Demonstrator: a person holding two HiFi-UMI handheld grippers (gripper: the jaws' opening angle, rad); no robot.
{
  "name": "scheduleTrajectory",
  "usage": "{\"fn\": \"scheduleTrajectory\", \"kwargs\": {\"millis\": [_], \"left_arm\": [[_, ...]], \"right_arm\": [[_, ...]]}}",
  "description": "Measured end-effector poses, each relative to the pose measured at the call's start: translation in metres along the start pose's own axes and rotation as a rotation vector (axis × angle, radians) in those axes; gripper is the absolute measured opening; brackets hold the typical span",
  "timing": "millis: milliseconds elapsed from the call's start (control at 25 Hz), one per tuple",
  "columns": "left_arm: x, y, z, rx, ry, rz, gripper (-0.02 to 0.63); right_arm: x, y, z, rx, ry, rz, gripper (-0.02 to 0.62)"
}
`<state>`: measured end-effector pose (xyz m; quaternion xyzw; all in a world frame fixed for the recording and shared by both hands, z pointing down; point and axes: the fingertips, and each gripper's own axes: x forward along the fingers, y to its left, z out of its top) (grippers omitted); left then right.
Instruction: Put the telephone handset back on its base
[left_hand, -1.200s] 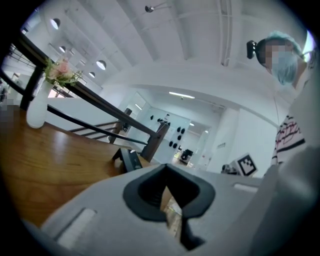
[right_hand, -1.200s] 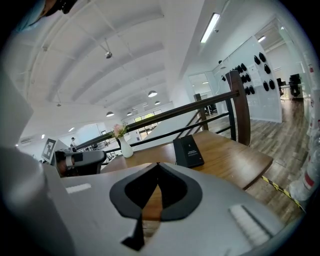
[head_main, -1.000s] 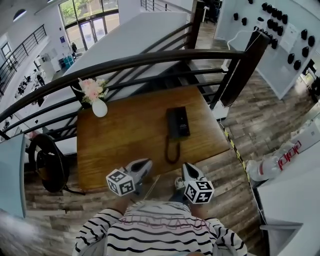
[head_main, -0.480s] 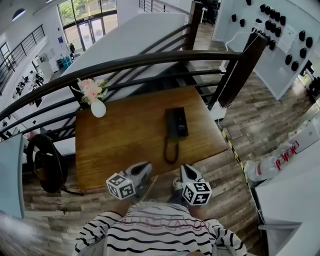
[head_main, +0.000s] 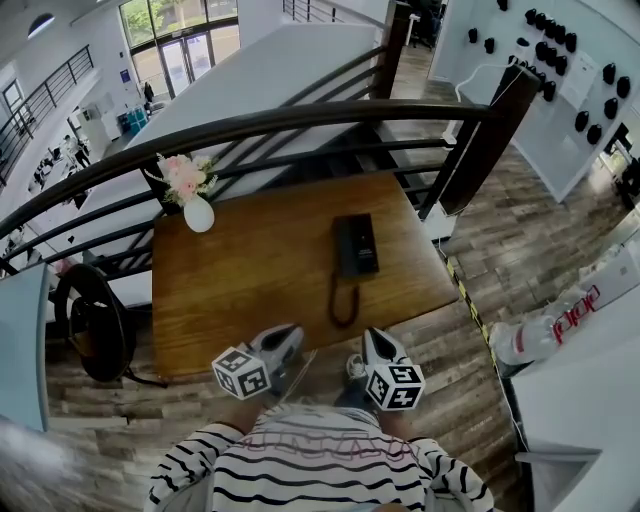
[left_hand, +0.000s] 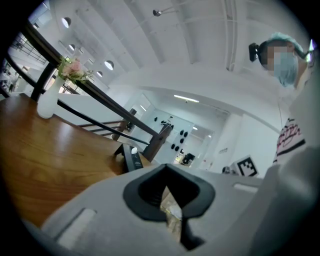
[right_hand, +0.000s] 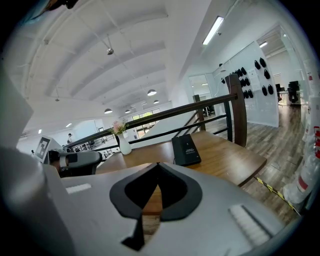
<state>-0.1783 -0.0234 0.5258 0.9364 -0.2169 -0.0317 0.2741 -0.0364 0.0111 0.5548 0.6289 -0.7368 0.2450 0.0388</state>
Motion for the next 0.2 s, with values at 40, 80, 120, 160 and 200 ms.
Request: {"fn": "scheduleTrajectory", "kwargs": {"millis": [40,80,120,160,200], "left_arm": [[-0.0002,0.0009,-0.0005,-0.002,0.000,0.004,0.002],[-0.0004,0.0018,-0.0007,-0.004,-0.001,0.007,0.002],[-0.0005,0.0027,-0.0007,-0.005,-0.003,0.009,0.002],[-0.0006,0.0036,-0.0006,-0.006,-0.004,0.011,0.002],[-0.0007,0.0045,-0.0005,-0.006,-0.006,0.013,0.002]], "right_arm": [[0.0006,-0.0003,-0.0002,-0.001,0.001,0.001,0.000],[0.0013,-0.0005,-0.0002,-0.001,0.001,0.002,0.000],[0.0022,-0.0006,0.0000,-0.002,0.001,0.004,0.000],[0.0030,-0.0007,0.0002,-0.003,0.000,0.004,0.000],[0.0039,-0.0007,0.0003,-0.004,0.000,0.005,0.000]]}}
